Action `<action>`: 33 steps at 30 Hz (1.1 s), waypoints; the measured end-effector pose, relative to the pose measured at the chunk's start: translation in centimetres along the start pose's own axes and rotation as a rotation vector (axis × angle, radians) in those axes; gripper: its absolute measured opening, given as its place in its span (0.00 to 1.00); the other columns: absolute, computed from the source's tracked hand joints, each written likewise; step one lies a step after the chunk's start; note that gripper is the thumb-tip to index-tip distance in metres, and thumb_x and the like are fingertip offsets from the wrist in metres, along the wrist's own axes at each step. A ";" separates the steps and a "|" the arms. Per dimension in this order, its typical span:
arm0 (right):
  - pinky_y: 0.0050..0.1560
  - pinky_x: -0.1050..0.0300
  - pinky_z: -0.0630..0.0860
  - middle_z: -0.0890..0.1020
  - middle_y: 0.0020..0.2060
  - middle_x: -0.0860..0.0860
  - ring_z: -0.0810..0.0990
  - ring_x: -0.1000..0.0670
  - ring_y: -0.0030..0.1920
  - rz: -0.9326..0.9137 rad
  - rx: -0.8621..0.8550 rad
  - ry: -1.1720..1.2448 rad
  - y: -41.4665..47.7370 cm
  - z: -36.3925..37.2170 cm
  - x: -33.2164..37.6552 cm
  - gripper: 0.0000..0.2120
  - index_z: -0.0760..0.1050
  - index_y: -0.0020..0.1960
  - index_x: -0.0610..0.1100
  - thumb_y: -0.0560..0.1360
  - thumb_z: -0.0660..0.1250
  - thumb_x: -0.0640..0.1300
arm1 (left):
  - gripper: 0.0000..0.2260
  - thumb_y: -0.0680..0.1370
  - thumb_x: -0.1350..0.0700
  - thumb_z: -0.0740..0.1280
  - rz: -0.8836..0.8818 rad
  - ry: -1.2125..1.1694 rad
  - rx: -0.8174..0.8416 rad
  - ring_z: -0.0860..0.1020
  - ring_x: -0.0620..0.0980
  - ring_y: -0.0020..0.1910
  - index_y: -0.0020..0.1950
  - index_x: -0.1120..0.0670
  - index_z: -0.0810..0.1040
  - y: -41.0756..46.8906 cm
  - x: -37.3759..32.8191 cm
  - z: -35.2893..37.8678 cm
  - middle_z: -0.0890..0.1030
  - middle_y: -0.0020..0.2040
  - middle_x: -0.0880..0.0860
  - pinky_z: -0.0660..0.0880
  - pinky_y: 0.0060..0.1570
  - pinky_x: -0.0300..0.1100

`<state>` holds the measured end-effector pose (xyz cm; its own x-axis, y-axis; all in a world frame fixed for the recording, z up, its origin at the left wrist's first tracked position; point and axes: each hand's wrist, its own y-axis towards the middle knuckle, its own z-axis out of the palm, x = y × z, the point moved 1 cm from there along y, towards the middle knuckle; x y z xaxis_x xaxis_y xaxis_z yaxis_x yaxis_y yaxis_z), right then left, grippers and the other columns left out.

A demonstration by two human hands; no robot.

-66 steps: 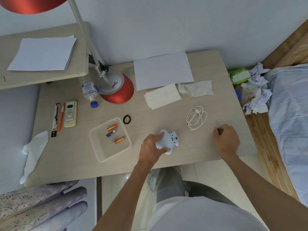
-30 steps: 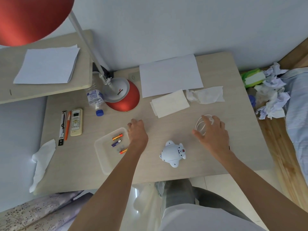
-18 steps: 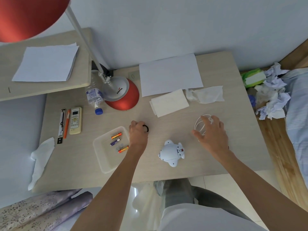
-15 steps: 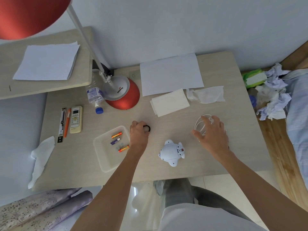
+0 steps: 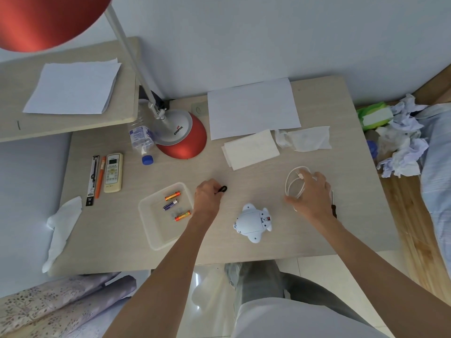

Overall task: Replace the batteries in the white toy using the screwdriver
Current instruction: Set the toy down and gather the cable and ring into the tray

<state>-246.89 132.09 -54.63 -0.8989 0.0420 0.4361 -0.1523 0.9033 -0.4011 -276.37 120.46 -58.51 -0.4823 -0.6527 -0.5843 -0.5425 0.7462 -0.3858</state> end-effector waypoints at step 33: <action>0.50 0.59 0.82 0.73 0.66 0.54 0.81 0.53 0.47 -0.538 0.081 0.256 -12.7 6.3 22.6 0.31 0.76 0.70 0.48 0.71 0.79 0.32 | 0.05 0.79 0.61 0.75 -0.061 -0.244 -0.236 0.84 0.47 0.44 0.53 0.54 0.85 -9.1 8.5 -16.3 0.85 0.44 0.49 0.85 0.49 0.52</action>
<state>-267.84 118.86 -44.80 -0.5611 -0.3016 0.7709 -0.5983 0.7913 -0.1259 -286.70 106.00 -48.32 -0.2806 -0.6233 -0.7299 -0.7234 0.6372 -0.2660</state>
